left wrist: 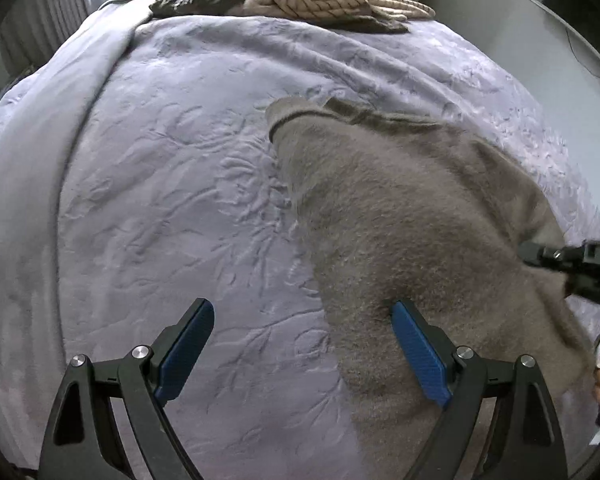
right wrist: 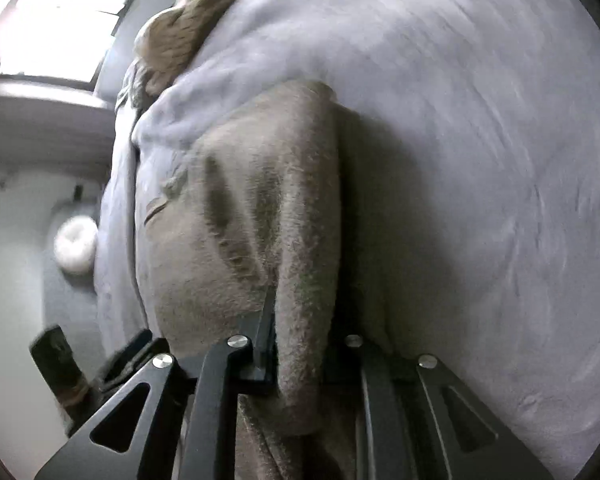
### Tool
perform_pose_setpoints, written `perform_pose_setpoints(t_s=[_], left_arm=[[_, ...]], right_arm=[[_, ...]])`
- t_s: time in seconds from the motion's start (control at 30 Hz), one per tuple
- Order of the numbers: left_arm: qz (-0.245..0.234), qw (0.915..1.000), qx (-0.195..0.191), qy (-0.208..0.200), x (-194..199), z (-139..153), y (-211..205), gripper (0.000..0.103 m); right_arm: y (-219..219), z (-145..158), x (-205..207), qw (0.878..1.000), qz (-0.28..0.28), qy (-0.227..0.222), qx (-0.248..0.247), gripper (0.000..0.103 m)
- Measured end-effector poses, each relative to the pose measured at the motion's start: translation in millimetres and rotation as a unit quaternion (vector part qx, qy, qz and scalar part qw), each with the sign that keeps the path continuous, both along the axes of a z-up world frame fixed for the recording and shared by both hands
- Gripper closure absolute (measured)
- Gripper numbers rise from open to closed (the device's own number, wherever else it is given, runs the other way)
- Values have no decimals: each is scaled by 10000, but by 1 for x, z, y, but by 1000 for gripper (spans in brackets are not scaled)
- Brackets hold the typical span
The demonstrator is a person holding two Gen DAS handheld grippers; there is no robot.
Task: Fold small clothes
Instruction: 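Lower the held sweater edge onto the bundle and open the right gripper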
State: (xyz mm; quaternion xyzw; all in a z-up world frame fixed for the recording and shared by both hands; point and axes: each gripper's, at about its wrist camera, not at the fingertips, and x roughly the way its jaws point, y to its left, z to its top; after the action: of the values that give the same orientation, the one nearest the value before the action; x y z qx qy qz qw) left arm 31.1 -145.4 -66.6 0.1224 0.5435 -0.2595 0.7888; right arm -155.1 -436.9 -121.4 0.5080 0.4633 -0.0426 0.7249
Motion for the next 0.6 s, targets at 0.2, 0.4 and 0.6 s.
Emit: perform_pose_setpoints(t_s=[0.2,0.4,0.6], left_arm=[[-55,9999,114,0,5,1,6,11],[37,9996,105,277,3,9,22,11],[-301,9974,-151,634,-20,12,16,11]], right_arm=[[1,22,-23,9985,-31,244,-491,77],[4,54,-62,9941,-295,331,-992,74],[26,67,-84,9970,-47,99,-762,74]])
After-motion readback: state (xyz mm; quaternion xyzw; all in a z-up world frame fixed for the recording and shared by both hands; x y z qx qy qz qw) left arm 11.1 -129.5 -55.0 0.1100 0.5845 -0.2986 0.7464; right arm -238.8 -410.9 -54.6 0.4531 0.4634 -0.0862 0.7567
